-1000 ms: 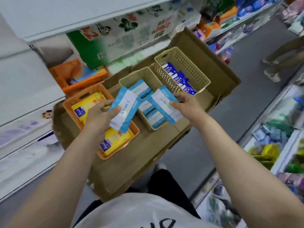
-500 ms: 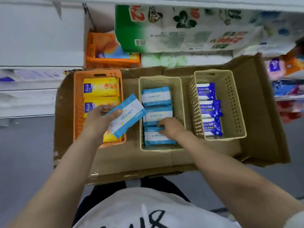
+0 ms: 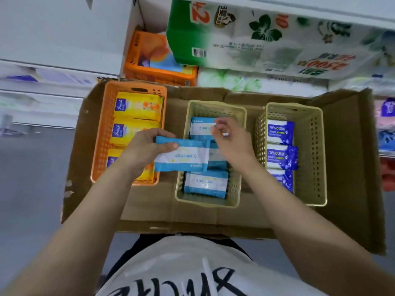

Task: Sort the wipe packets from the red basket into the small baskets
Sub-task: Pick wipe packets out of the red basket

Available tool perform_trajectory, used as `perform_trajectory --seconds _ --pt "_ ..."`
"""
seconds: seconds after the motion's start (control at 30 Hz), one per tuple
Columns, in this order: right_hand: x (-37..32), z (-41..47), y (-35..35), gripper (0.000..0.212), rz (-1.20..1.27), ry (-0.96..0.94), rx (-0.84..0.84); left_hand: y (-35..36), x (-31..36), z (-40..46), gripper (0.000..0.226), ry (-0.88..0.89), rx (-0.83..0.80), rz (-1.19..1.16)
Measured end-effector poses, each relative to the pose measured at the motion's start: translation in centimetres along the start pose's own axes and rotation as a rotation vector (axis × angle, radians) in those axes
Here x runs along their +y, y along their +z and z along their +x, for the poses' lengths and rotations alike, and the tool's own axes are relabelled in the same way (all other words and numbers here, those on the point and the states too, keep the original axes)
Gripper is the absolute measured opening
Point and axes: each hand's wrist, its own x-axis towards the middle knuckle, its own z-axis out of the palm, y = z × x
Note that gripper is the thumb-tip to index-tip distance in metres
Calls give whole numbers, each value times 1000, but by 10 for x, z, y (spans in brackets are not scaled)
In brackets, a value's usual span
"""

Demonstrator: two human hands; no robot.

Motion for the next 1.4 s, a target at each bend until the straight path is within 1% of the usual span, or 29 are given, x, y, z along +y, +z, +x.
perform_trajectory --seconds 0.03,0.07,0.1,0.13,0.2,0.3,0.33,0.37,0.43,0.47,0.5,0.6,0.67,0.73,0.83,1.0,1.17,1.3,1.37,1.4 --pt "-13 7 -5 29 37 -27 -122 8 4 3 29 15 -24 33" --pt "-23 14 -9 35 -3 -55 -274 16 9 5 30 32 -35 58" --pt "-30 20 -11 37 -74 -68 -413 24 13 8 31 57 -35 75" --pt "-34 25 -12 34 -141 -66 -509 30 17 11 30 81 -24 85" --pt "-33 36 -17 25 -177 -24 -579 38 20 18 27 112 9 76" --pt "-25 50 -22 28 -189 19 -658 49 12 29 26 128 84 49" --pt "-23 55 -24 29 -240 15 -641 54 9 32 27 152 143 59" --pt "-20 61 -26 29 -304 10 -569 58 7 35 29 185 238 105" --pt "-14 77 -32 27 -420 15 -345 64 3 39 40 235 427 242" --pt "-11 85 -35 26 -473 25 -267 65 1 40 45 236 452 292" --pt "-8 92 -35 26 -523 33 -242 67 -2 42 47 213 429 325" --pt "-3 102 -26 26 -610 -1 -311 70 -12 46 40 177 303 352" --pt "0 105 -15 26 -636 -61 -313 68 -17 48 34 156 307 317" --pt "4 109 -5 26 -648 -98 -327 66 -20 50 33 103 302 234" --pt "15 111 8 26 -642 -102 -357 63 -22 52 33 69 252 178" --pt "26 106 19 27 -660 -144 -259 58 -21 57 32 30 228 173" --pt "35 95 17 38 -725 -218 -186 59 -21 56 32 26 230 174" --pt "32 101 13 52 -699 -170 -268 58 -22 56 32 28 226 182" --pt "26 102 10 50 -729 -157 -288 59 -22 56 32 39 229 177" --pt "23 101 8 43 -737 -151 -286 59 -22 56 31 44 229 175"
